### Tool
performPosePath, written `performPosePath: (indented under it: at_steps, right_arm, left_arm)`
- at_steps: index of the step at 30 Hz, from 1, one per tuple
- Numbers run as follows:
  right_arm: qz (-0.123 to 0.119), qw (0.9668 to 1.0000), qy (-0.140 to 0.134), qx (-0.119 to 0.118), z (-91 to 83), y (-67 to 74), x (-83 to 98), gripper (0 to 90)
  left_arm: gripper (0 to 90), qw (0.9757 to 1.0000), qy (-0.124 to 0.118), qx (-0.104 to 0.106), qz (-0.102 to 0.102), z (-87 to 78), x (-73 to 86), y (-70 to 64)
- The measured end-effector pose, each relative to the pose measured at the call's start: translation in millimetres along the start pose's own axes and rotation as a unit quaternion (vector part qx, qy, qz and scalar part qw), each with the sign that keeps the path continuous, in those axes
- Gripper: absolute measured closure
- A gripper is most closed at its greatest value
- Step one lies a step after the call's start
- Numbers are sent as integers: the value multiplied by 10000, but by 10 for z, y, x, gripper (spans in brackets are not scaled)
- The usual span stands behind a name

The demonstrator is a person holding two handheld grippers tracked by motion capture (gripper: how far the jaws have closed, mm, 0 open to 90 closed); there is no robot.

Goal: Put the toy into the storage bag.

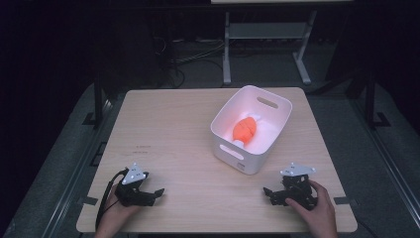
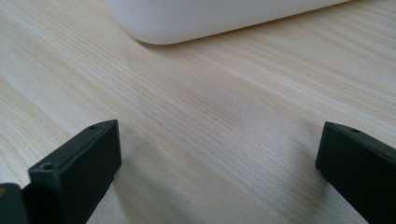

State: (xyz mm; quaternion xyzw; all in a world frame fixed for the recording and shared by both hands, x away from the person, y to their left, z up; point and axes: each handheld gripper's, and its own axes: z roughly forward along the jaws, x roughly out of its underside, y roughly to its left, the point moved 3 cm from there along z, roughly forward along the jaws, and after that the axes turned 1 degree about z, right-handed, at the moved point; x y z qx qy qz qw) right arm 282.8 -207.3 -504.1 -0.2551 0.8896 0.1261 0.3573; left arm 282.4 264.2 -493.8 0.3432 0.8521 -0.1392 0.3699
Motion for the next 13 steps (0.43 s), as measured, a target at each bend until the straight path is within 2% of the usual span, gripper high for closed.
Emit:
performPosePath:
  at_steps: [3,13]
  right_arm:
    - [0,10000,1,0,0,0,1,0]
    - [-7,10000,1,0,0,0,1,0]
  left_arm:
    - [127,10000,25,-68,-42,2,21,19]
    - [126,10000,37,-73,-41,3,22,19]
